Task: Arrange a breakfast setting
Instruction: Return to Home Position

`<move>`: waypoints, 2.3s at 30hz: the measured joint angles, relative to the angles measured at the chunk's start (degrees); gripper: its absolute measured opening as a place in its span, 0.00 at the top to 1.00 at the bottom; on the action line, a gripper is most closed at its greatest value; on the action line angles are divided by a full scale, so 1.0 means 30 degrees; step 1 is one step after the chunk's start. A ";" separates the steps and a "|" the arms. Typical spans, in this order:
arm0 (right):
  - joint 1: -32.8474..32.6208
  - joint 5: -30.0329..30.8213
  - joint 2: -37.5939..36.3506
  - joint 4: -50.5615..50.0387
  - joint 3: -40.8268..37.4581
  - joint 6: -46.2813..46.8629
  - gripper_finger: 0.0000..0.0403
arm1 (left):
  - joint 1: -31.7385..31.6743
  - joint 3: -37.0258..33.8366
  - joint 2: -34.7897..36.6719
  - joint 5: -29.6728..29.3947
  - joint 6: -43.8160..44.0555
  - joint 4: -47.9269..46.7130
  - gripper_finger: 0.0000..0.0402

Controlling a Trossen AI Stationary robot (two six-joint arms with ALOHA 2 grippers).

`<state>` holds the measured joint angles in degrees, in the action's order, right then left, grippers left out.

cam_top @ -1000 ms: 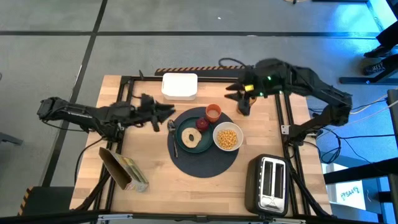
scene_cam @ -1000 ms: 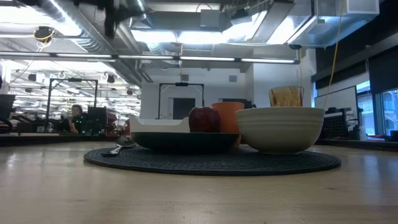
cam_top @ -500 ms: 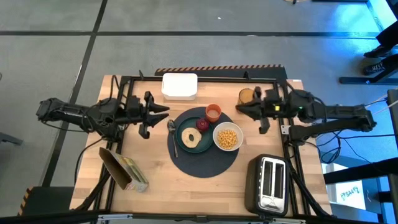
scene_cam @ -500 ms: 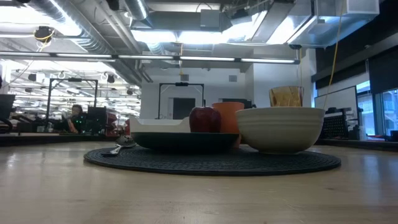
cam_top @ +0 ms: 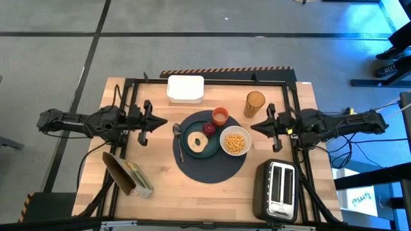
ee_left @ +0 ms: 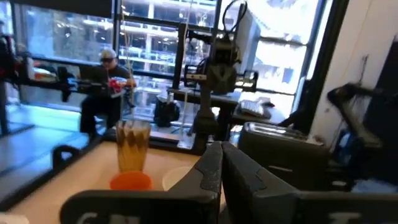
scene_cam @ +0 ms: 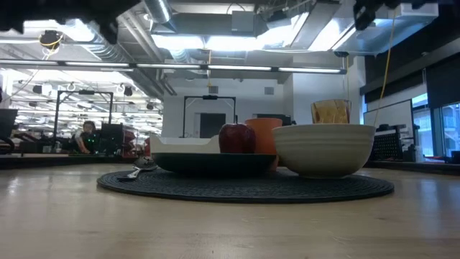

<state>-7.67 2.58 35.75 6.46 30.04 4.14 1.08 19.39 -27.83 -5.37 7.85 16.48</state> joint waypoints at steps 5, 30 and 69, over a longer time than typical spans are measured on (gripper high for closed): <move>-0.0332 0.0445 -0.0883 0.2446 -0.2361 -0.0025 1.00 | 0.0022 -0.1309 0.2917 0.0125 0.0696 -0.0806 1.00; 0.6945 -0.6763 -0.5153 0.6128 -0.9122 0.1646 1.00 | 0.0022 -0.5483 0.7424 0.0222 -0.1769 -0.3749 1.00; -0.1315 -0.0055 -0.7244 0.5029 -0.9880 -0.1449 1.00 | 0.0015 -0.6306 0.9230 0.1978 -0.0014 -0.5264 1.00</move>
<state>-11.62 2.42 14.02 21.55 0.40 -0.21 1.13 0.47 -0.14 0.56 7.81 0.69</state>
